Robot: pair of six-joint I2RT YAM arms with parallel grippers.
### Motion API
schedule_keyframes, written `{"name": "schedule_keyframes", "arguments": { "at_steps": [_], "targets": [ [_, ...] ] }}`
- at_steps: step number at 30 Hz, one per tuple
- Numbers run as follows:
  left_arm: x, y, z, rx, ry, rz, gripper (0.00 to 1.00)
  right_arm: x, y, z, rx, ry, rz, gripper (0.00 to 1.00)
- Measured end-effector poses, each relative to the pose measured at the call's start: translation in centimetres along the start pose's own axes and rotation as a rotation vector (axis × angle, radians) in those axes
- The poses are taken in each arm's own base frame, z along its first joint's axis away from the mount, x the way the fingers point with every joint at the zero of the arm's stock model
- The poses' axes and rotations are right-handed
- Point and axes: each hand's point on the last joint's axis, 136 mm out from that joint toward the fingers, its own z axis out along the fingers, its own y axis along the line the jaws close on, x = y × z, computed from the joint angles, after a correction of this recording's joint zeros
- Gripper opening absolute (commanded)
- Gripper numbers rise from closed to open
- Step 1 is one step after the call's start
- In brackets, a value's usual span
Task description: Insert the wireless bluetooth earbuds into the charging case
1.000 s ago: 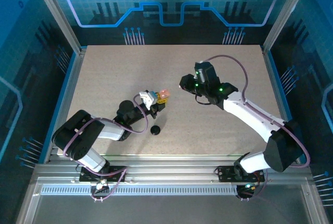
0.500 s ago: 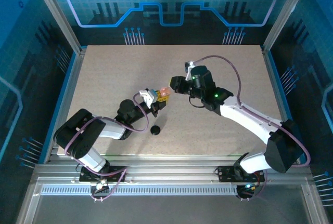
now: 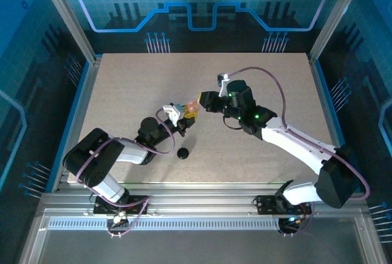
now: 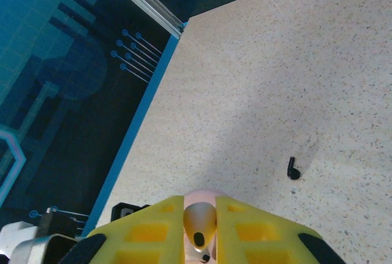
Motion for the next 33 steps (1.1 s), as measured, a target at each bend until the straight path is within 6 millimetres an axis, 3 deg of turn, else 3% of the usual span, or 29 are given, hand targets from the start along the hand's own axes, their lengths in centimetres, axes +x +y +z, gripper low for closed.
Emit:
{"name": "schedule_keyframes", "arguments": {
  "at_steps": [10,33],
  "targets": [
    [-1.4,0.0,0.1,0.001,-0.034,0.004,0.13,1.3,0.5,0.3,-0.015,0.026,-0.016,0.17],
    [-2.4,-0.1,0.0,0.003,-0.057,-0.008,0.13,1.4,0.6,0.7,-0.026,0.016,-0.066,0.17]
  ]
}}
